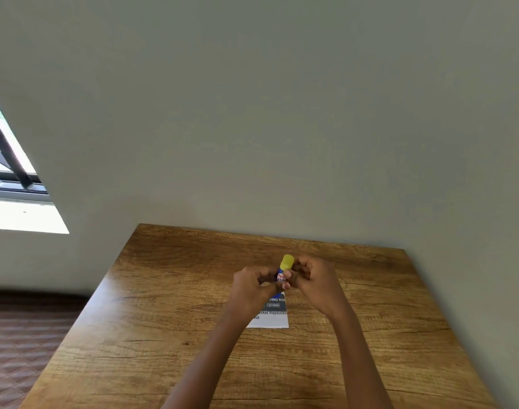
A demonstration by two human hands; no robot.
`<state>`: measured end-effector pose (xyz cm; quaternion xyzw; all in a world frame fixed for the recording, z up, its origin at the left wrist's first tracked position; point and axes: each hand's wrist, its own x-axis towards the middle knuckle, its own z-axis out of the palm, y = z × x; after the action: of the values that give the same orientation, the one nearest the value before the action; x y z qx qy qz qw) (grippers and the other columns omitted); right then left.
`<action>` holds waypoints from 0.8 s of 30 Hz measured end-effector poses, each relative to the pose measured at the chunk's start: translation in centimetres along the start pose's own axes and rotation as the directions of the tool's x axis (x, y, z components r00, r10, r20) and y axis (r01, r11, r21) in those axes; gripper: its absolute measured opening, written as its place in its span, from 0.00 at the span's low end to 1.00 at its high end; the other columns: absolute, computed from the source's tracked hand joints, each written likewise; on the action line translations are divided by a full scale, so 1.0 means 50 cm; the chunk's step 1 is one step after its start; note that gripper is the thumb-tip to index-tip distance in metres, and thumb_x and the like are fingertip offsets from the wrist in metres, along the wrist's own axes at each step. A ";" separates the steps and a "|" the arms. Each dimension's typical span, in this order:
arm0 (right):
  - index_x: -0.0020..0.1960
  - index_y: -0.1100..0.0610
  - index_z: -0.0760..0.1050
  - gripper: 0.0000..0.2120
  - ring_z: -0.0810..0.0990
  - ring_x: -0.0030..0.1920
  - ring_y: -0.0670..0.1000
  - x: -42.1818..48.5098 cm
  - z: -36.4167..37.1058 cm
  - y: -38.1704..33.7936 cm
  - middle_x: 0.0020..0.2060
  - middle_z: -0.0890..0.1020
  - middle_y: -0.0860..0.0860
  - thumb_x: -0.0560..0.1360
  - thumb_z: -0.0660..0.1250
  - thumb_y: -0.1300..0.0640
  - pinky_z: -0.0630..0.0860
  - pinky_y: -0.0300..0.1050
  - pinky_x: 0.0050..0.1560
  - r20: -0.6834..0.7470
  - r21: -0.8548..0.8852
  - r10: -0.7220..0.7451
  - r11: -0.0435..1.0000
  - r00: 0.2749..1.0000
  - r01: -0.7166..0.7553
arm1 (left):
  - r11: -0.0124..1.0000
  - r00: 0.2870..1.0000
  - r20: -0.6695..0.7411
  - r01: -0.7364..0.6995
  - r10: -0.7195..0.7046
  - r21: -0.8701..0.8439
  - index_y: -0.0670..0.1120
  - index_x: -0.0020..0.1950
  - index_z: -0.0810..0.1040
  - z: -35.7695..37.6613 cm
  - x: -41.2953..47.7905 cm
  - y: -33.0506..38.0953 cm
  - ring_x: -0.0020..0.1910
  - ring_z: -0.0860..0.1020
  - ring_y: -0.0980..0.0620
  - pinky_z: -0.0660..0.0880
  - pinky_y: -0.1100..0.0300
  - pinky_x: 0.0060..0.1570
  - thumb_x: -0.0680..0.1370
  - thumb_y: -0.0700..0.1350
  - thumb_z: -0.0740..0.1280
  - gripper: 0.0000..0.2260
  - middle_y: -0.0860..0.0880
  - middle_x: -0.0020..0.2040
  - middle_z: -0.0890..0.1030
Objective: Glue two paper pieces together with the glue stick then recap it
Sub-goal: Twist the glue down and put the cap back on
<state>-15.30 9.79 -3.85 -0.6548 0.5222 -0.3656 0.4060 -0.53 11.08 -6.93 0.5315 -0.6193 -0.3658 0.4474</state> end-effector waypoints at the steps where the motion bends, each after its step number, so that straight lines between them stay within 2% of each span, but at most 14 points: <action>1: 0.46 0.50 0.79 0.08 0.84 0.43 0.43 -0.003 -0.003 0.008 0.41 0.85 0.47 0.73 0.68 0.63 0.79 0.37 0.43 -0.028 0.005 0.012 1.000 1.000 -0.012 | 0.999 1.000 0.025 -0.017 0.016 0.034 0.47 0.49 0.84 0.002 0.001 0.000 0.41 0.78 0.68 0.72 0.72 0.41 0.68 0.43 0.75 0.11 0.57 0.41 0.83; 3: 0.45 0.47 0.78 0.08 0.83 0.43 0.44 -0.008 -0.017 0.028 0.41 0.84 0.46 0.74 0.68 0.61 0.80 0.41 0.44 -0.117 -0.024 0.037 0.999 0.992 -0.040 | 0.992 0.999 0.041 -0.013 0.008 0.126 0.47 0.56 0.81 0.001 0.005 -0.004 0.52 0.78 0.63 0.71 0.71 0.49 0.68 0.47 0.75 0.17 0.56 0.51 0.82; 5: 0.46 0.49 0.77 0.05 0.81 0.43 0.44 -0.010 -0.038 0.052 0.41 0.83 0.46 0.74 0.68 0.59 0.78 0.42 0.43 -0.219 -0.119 0.046 0.990 0.975 -0.073 | 0.986 1.000 0.020 0.009 -0.013 0.168 0.47 0.59 0.79 -0.002 0.007 -0.013 0.57 0.77 0.59 0.67 0.76 0.51 0.69 0.50 0.73 0.20 0.53 0.57 0.81; 9: 0.45 0.55 0.77 0.03 0.79 0.39 0.51 -0.021 -0.079 0.107 0.38 0.81 0.52 0.74 0.67 0.61 0.72 0.45 0.37 -0.396 -0.239 0.061 0.956 0.916 -0.167 | 0.980 1.000 -0.028 0.018 -0.013 0.200 0.46 0.58 0.80 -0.013 0.003 -0.035 0.59 0.77 0.57 0.67 0.75 0.52 0.72 0.51 0.71 0.17 0.50 0.58 0.81; 11: 0.47 0.59 0.77 0.03 0.79 0.41 0.54 -0.026 -0.090 0.135 0.40 0.81 0.55 0.74 0.67 0.63 0.71 0.45 0.37 -0.450 -0.268 0.081 0.938 0.890 -0.221 | 0.981 0.999 -0.045 0.031 -0.022 0.193 0.45 0.55 0.81 -0.017 0.001 -0.047 0.58 0.78 0.57 0.67 0.76 0.50 0.72 0.51 0.71 0.15 0.51 0.57 0.81; 13: 0.48 0.62 0.77 0.04 0.78 0.40 0.55 -0.028 -0.095 0.153 0.41 0.82 0.58 0.74 0.67 0.63 0.71 0.46 0.38 -0.488 -0.277 0.094 0.926 0.868 -0.256 | 0.978 0.999 -0.043 0.033 -0.025 0.208 0.45 0.56 0.81 -0.017 0.000 -0.057 0.56 0.78 0.58 0.68 0.71 0.52 0.72 0.51 0.71 0.15 0.50 0.57 0.82; 16: 0.49 0.64 0.77 0.05 0.78 0.39 0.57 -0.026 -0.094 0.158 0.42 0.82 0.60 0.74 0.66 0.64 0.74 0.50 0.40 -0.502 -0.278 0.087 0.926 0.860 -0.256 | 0.972 0.998 -0.061 0.022 -0.008 0.233 0.45 0.56 0.81 -0.017 0.000 -0.067 0.56 0.78 0.57 0.68 0.70 0.51 0.73 0.49 0.71 0.14 0.50 0.56 0.82; 20: 0.49 0.63 0.76 0.04 0.76 0.40 0.52 -0.023 -0.087 0.159 0.42 0.81 0.58 0.76 0.65 0.63 0.69 0.44 0.39 -0.464 -0.289 0.063 0.932 0.884 -0.218 | 0.963 0.999 -0.046 0.016 -0.004 0.268 0.46 0.60 0.79 -0.016 0.000 -0.079 0.60 0.76 0.55 0.67 0.69 0.56 0.72 0.51 0.71 0.18 0.51 0.59 0.81; 24: 0.51 0.63 0.75 0.06 0.76 0.42 0.51 -0.024 -0.082 0.153 0.42 0.79 0.54 0.76 0.65 0.61 0.69 0.44 0.42 -0.431 -0.281 0.064 0.938 0.900 -0.201 | 0.886 0.996 0.087 -0.046 0.006 0.460 0.49 0.62 0.76 -0.025 -0.001 -0.112 0.65 0.70 0.52 0.63 0.63 0.62 0.70 0.51 0.73 0.22 0.53 0.62 0.78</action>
<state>-22.19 9.40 -9.27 -0.5814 0.6924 -0.3782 0.1987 2.49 10.22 -11.73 0.5987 -0.7136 -0.2236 0.2870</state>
